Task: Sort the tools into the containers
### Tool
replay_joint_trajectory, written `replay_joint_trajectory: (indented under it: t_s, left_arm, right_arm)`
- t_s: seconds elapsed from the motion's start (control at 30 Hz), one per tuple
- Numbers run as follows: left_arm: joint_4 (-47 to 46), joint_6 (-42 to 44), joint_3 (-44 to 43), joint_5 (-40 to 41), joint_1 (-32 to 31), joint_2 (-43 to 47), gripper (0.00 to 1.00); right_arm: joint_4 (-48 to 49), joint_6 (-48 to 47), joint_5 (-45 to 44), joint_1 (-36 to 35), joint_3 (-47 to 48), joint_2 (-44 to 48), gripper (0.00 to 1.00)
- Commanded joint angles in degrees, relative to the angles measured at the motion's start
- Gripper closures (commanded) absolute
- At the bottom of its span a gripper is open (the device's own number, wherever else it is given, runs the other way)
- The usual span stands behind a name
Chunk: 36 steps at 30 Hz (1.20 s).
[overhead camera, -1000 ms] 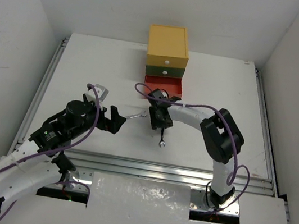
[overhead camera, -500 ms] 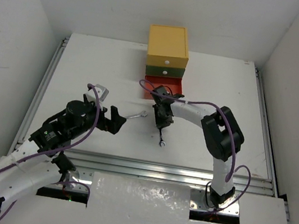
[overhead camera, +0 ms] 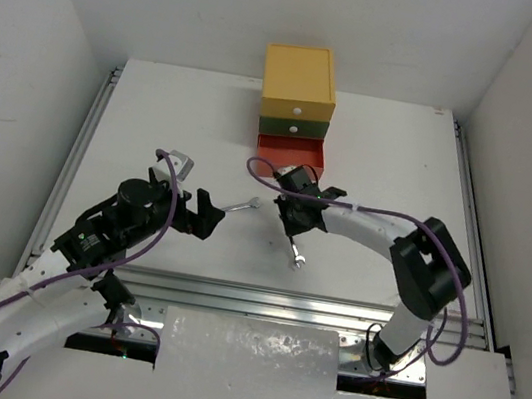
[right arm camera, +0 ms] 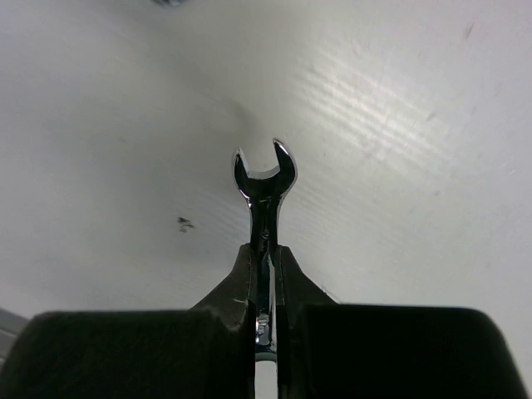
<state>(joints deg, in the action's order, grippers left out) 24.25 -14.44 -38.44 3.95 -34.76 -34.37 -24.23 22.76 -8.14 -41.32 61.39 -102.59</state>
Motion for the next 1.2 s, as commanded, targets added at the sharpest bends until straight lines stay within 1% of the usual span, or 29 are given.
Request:
replay_joint_trajectory:
  t_s: [0.0, 0.07, 0.17, 0.2, 0.27, 0.3, 0.33, 0.37, 0.4, 0.43, 0.5, 0.6, 0.63, 0.7, 0.87, 1.03, 1.07, 1.1, 1.13, 1.17]
  left_arm:
    - [-2.1, -0.2, 0.4, -0.2, 0.5, 0.8, 0.0]
    - [-2.1, -0.2, 0.4, -0.2, 0.5, 0.7, 0.0]
    - [-2.0, -0.2, 0.3, -0.3, 0.5, 0.6, 0.0]
    - [-2.0, -0.2, 0.3, -0.3, 0.5, 0.6, 0.0]
    - [-2.0, -0.2, 0.3, -0.3, 0.5, 0.6, 0.0]
    - [-2.1, -0.2, 0.3, -0.3, 0.5, 0.6, 0.0]
    - [-1.9, -0.2, 0.3, -0.3, 0.5, 0.7, 0.0]
    - [-2.1, -0.2, 0.3, -0.3, 0.5, 0.6, 0.0]
    - [-2.0, -0.2, 0.3, -0.4, 0.5, 0.7, 0.0]
    - [-2.1, -0.2, 0.3, -0.4, 0.5, 0.7, 0.0]
    - [-2.1, -0.2, 0.3, -0.4, 0.5, 0.8, 0.0]
    - [-2.1, -0.2, 0.4, -0.3, 0.5, 1.1, 0.0]
    - [-2.0, -0.2, 0.4, -0.3, 0.5, 1.1, 0.0]
    - [-2.2, -0.2, 0.4, -0.3, 0.5, 1.1, 0.0]
    - [-2.1, -0.1, 0.4, -0.4, 0.5, -0.1, 0.0]
    - [-1.9, -0.2, 0.3, 0.2, 0.5, -0.6, 0.0]
    - [-1.9, -0.2, 0.3, 0.4, 0.5, -0.6, 0.0]
    - [-1.9, -0.3, 0.3, 0.4, 0.5, -0.7, 0.0]
    - [-1.9, -0.3, 0.3, 0.5, 0.5, -0.8, 0.0]
    - [-1.9, -0.3, 0.4, 0.6, 0.5, -0.9, 0.0]
  right_arm:
    - [10.9, -7.9, 0.8, -0.1, -1.2, 8.4, 1.0]
    - [13.2, -11.9, 1.9, 0.0, -1.4, 10.1, 1.0]
    - [14.6, -17.5, 2.7, 0.0, 1.4, 10.1, 1.0]
    - [15.3, -19.1, 2.7, 0.1, 3.5, 9.3, 1.0]
    - [18.3, -26.5, 3.7, 0.4, 5.8, 8.1, 1.0]
    - [19.2, -28.9, 3.8, 0.5, 8.8, 6.4, 1.0]
    - [19.8, -33.8, 5.1, 0.6, 10.5, 5.7, 1.0]
    - [20.2, -36.2, 5.8, 1.2, 14.3, 4.7, 1.0]
    - [20.1, -40.5, 6.7, 1.5, 16.4, 2.8, 1.0]
    - [19.4, -42.6, 9.2, 1.9, 18.3, 1.9, 1.0]
    - [17.7, -46.7, 10.9, 3.5, 23.9, -0.3, 1.0]
    - [13.9, -57.2, 14.8, 5.5, 27.8, -4.6, 1.0]
    - [13.2, -58.9, 16.7, 6.5, 28.7, -5.2, 1.0]
    - [12.4, -63.2, 17.5, 7.5, 28.9, -6.3, 1.0]
    - [16.1, -67.4, 20.1, 10.8, 27.8, -8.9, 1.0]
    - [13.2, -68.1, 18.3, 11.5, 32.8, -14.7, 1.0]
    - [12.5, -68.3, 18.2, 11.4, 34.2, -16.3, 0.99]
    - [12.1, -68.4, 16.6, 11.5, 34.7, -16.9, 0.96]
    - [11.8, -68.5, 16.1, 11.5, 34.9, -17.3, 0.91]
    - [11.3, -68.4, 16.1, 11.4, 34.9, -17.2, 0.78]
